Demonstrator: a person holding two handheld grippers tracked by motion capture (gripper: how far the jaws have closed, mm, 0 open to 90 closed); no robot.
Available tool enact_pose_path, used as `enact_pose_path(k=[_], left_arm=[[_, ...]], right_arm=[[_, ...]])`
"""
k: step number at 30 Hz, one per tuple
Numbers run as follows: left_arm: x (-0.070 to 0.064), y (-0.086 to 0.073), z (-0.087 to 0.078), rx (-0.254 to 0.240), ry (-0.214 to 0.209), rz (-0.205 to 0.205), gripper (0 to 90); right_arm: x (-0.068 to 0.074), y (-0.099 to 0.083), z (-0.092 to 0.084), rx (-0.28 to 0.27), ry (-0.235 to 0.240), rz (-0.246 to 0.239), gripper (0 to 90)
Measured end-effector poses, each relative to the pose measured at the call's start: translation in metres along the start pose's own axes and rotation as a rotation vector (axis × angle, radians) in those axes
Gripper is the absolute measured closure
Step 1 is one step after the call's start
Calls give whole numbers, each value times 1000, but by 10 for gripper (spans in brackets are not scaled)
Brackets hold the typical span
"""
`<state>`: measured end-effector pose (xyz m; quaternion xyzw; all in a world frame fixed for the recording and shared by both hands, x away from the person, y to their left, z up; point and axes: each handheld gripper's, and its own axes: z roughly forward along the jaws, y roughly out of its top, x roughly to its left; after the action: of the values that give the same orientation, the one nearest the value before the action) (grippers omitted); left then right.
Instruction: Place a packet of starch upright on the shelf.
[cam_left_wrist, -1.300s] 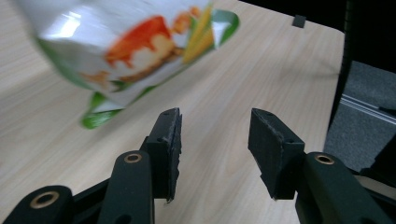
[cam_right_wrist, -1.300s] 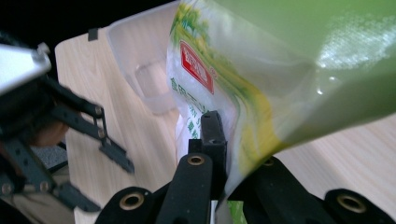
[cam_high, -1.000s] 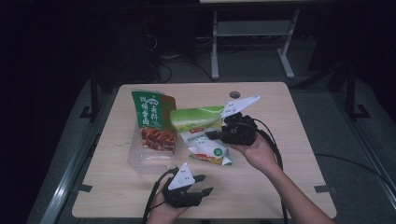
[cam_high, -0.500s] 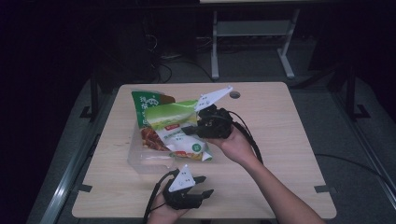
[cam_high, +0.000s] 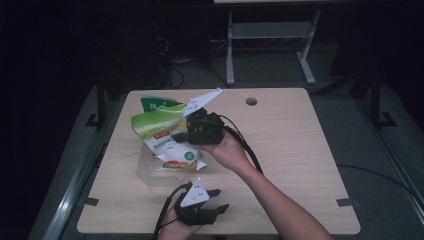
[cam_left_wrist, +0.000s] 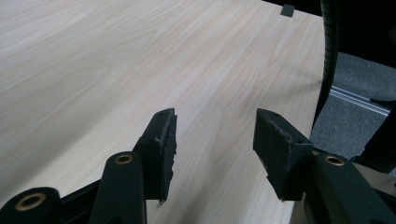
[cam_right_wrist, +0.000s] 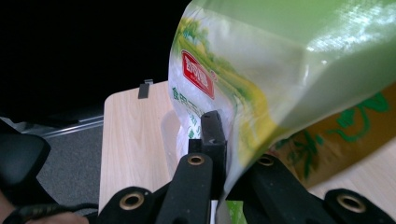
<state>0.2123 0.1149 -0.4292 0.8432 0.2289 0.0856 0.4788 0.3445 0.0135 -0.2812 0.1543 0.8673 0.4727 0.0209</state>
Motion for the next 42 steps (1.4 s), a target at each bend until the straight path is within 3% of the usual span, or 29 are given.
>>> enact_pose_path(k=[20,30,36,39,42], left_arm=[[6,-1,-7,0,10,-13,474],[5,-3,-9,5,13,-1,471],[4,-4,-7,13,11,5,471],[4,-4,-6,20,10,2,471],[4,-4,-5,21,9,6,470]], right_arm=[[-5,4,76,25,98,-2,897],[-7,-16,106,75,124,8,896],[-10,-22,104,73,129,19,851],[-11,-22,98,83,105,3,779],[-11,-21,90,78,91,1,762]])
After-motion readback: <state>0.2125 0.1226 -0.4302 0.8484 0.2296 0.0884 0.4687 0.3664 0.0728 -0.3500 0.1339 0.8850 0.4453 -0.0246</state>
